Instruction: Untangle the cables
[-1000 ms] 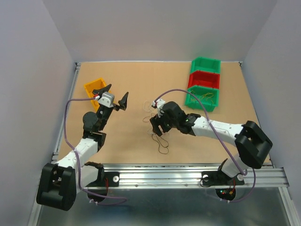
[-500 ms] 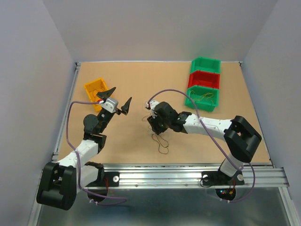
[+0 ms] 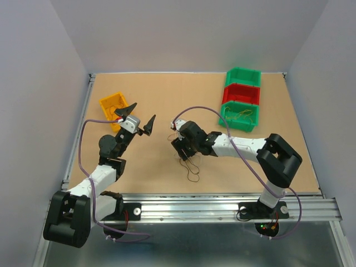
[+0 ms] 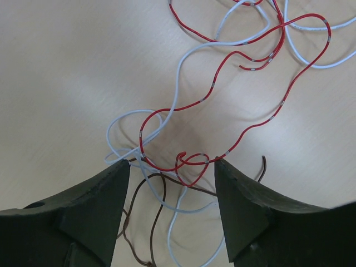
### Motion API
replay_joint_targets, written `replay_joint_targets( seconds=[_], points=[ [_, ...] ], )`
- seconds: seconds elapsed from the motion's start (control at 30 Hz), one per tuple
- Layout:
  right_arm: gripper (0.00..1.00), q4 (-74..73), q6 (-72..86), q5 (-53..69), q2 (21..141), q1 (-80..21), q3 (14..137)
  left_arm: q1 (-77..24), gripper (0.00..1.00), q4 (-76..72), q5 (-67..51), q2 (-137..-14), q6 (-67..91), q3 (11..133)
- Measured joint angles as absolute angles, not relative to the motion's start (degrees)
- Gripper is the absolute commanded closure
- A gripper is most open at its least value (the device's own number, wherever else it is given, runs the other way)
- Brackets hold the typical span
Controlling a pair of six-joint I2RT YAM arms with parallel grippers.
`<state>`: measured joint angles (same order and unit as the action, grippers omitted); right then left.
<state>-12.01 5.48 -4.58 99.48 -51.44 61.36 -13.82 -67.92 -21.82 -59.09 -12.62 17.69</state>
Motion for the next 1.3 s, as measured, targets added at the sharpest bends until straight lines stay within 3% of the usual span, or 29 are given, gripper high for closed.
replay_joint_targets(
  seconds=[0.17,0.27,0.33,0.53,0.6,0.67,1.03,1.3],
  points=[
    [0.31,-12.0,5.4,-5.4,99.5,-51.4,61.5,-13.8,0.01,-67.9,-21.9,-59.2,-12.8,17.7],
    [0.45,-12.1,5.1,-5.7,100.0,-51.4,62.1,-13.8,0.01,-67.9,-21.9,-59.4,-13.0,17.7],
    [0.6,-12.1,5.1,-6.4,101.4,-51.4,63.6,-13.8,0.01,-67.9,-22.0,-59.4,-13.0,17.7],
    [0.72,-12.0,4.6,-7.9,103.8,-51.4,66.0,-13.8,0.01,-67.9,-22.2,-59.6,-13.1,17.7],
    [0.88,-12.1,4.3,-7.9,104.4,-51.4,66.7,-13.8,0.01,-67.9,-22.3,-59.9,-13.1,17.8],
    [0.98,-12.0,4.1,-7.9,105.2,-51.4,67.4,-13.8,0.01,-67.7,-22.4,-60.2,-13.1,17.9],
    [1.0,-9.1,3.2,-6.2,103.3,-51.4,66.2,-13.8,0.01,-66.6,-23.7,-61.3,-13.4,19.0],
    [0.99,1.9,3.8,-4.5,81.9,-51.4,54.7,-14.1,0.01,-63.3,-27.2,-64.5,-14.2,21.9]
  ],
)
